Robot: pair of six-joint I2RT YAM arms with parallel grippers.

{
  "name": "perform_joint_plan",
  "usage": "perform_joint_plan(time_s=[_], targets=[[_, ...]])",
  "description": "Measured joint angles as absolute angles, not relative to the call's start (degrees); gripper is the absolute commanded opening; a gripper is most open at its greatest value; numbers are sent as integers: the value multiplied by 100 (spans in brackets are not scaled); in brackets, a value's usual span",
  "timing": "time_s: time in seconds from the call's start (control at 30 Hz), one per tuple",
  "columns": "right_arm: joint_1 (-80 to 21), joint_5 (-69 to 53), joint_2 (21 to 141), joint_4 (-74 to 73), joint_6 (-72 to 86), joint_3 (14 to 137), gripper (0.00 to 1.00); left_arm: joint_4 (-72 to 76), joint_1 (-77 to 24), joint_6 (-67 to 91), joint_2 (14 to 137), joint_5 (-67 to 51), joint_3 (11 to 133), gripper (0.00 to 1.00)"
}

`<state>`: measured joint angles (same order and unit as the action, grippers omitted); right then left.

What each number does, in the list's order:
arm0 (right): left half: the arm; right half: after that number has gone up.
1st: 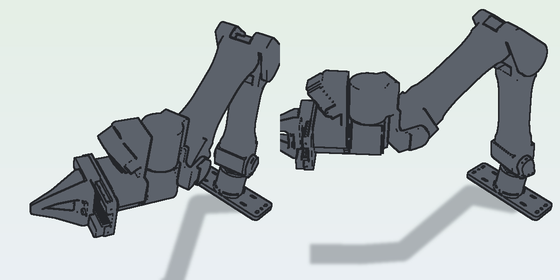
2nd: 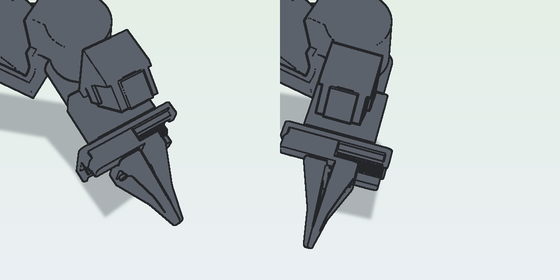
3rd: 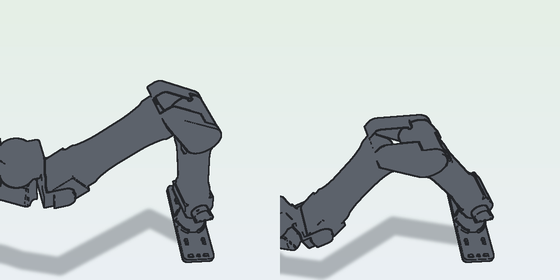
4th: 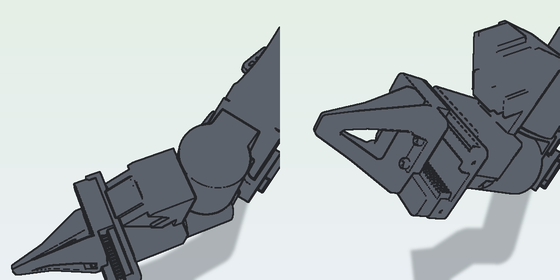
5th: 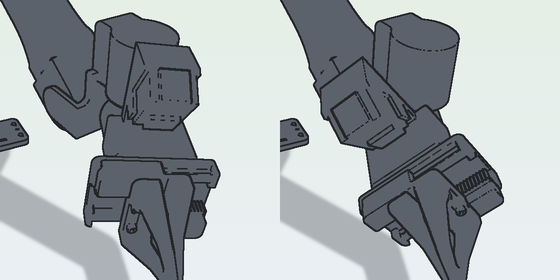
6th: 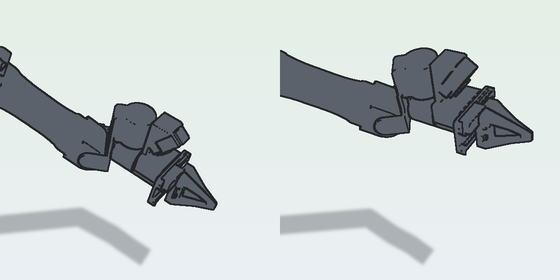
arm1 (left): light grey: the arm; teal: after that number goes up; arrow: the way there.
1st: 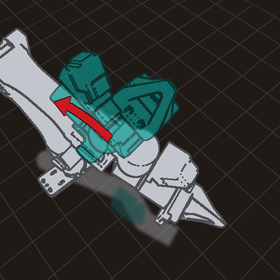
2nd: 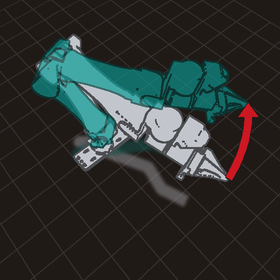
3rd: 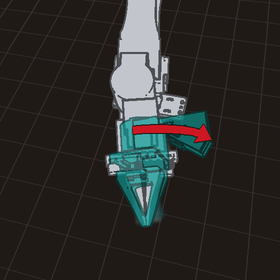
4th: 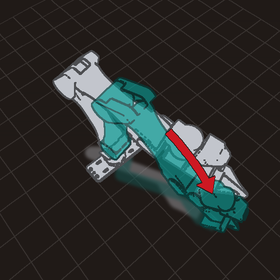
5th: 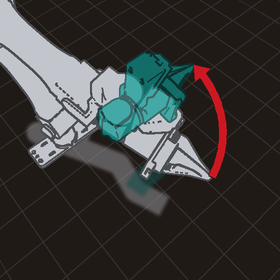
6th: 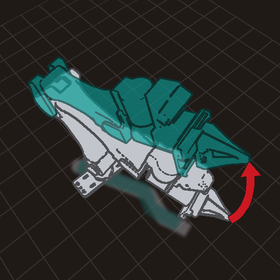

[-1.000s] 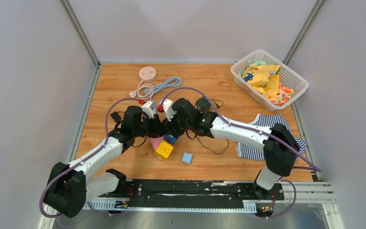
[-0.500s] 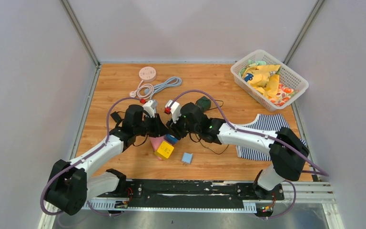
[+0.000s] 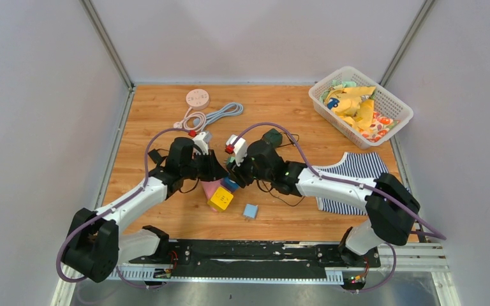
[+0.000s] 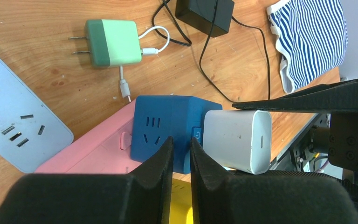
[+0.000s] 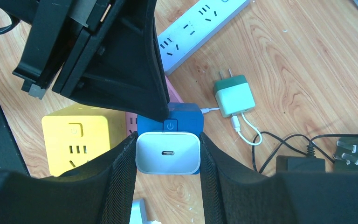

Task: Insert the plug
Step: Insert the plug into the socket.

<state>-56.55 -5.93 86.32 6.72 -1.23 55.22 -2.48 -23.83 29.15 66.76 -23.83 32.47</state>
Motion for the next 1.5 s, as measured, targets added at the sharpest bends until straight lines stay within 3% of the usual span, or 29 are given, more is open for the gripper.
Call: perform_joint_plan(time_s=[1.5], targets=[[-5461,-705,8632,2484,377,4442,0,366,-2349,2858,6724,-2351,2993,11]])
